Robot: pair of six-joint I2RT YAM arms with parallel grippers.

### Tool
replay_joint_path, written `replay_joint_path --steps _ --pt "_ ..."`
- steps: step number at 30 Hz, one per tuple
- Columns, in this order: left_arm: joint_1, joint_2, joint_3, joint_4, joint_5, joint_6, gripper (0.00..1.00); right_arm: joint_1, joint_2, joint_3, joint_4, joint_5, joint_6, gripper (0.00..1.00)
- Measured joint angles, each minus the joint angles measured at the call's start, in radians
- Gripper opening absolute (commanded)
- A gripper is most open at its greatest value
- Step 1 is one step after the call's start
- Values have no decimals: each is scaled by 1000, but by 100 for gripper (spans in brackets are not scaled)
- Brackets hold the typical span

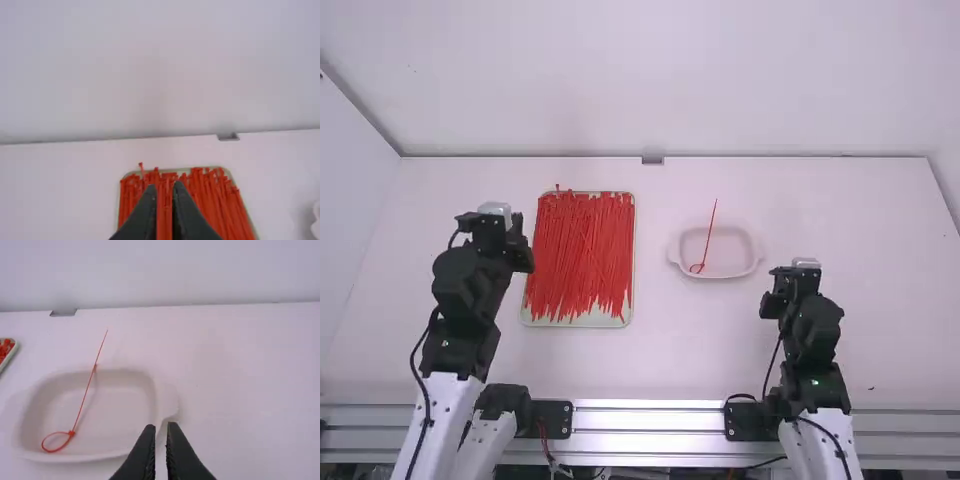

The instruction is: Fasten the cable tie

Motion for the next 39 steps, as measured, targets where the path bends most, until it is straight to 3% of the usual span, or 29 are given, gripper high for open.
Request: replay_joint_path --steps 10,29,39 --pt "0 -220 -220 -3 -27 0 0 0 -172 -168 7 0 0 0" --pt "0 -503 -504 -3 -37 0 0 0 -404 -168 9 2 0 0" --pt "0 -608 -570 3 -37 0 0 0 -423 -168 9 0 2 0"
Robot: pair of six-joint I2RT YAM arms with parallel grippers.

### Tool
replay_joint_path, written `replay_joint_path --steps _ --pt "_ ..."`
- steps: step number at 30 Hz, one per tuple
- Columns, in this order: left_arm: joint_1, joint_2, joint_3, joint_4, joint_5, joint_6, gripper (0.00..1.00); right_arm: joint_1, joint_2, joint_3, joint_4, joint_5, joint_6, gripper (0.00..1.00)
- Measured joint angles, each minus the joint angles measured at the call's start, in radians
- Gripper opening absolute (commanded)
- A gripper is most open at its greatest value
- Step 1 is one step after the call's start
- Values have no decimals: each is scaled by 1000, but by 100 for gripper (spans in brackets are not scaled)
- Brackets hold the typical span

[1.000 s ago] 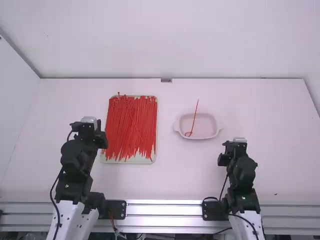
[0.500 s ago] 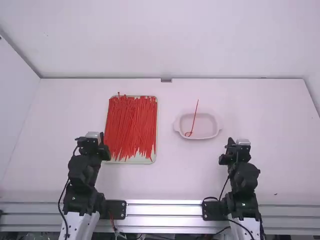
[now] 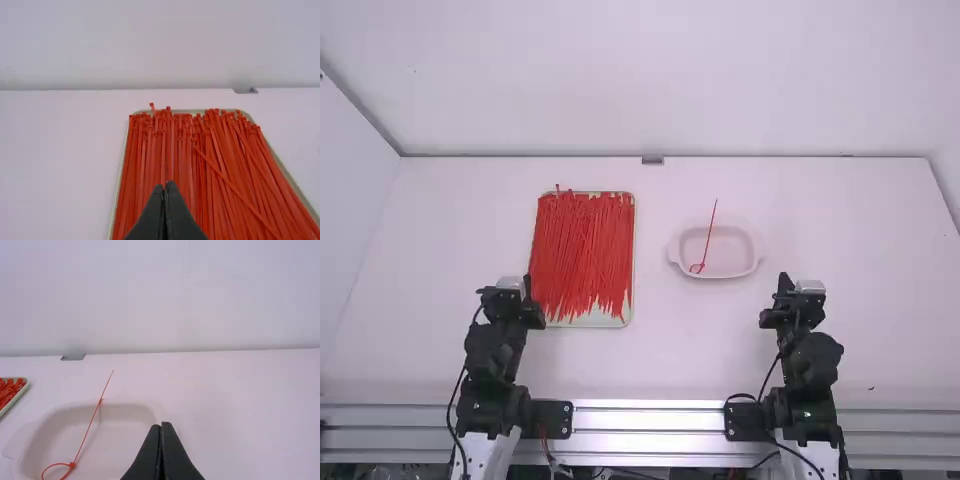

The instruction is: Fasten the cable tie

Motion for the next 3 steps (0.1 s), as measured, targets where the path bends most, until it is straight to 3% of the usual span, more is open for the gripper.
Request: replay_joint_path --steps 3 --pt "0 -26 0 0 0 1 0 0 0 0 0 0 -3 0"
